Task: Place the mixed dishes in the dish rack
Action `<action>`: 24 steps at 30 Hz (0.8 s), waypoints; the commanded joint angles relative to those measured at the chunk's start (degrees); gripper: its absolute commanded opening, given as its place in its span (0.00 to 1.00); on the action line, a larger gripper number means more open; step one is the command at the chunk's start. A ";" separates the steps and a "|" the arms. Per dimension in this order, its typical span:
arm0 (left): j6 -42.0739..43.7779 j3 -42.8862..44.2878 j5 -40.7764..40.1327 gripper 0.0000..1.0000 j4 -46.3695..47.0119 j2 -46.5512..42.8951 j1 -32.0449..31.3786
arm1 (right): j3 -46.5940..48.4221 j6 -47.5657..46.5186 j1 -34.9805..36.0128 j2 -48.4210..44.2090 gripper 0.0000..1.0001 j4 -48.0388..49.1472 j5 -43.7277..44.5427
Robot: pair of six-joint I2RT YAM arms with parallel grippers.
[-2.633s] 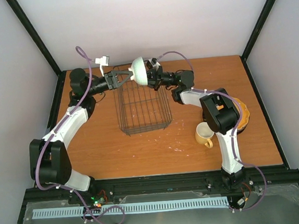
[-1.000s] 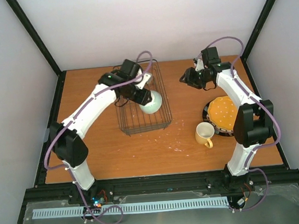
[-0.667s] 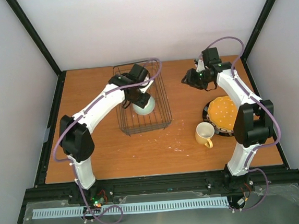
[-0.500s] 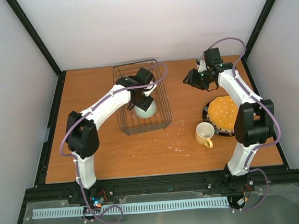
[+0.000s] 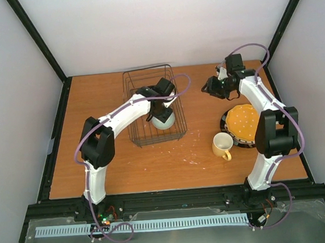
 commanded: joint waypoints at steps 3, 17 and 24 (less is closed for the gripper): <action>2.10 3.69 -1.35 0.01 3.50 1.49 -0.53 | -1.29 -1.77 -1.74 -0.55 0.48 0.36 -1.29; 2.08 3.73 -6.54 0.23 4.55 4.27 -0.53 | -2.10 -3.23 -3.36 -0.96 0.48 -0.71 -1.77; 1.82 4.04 -6.42 0.35 5.09 5.23 -0.48 | -2.44 -4.33 -4.01 -1.27 0.48 -1.60 -1.75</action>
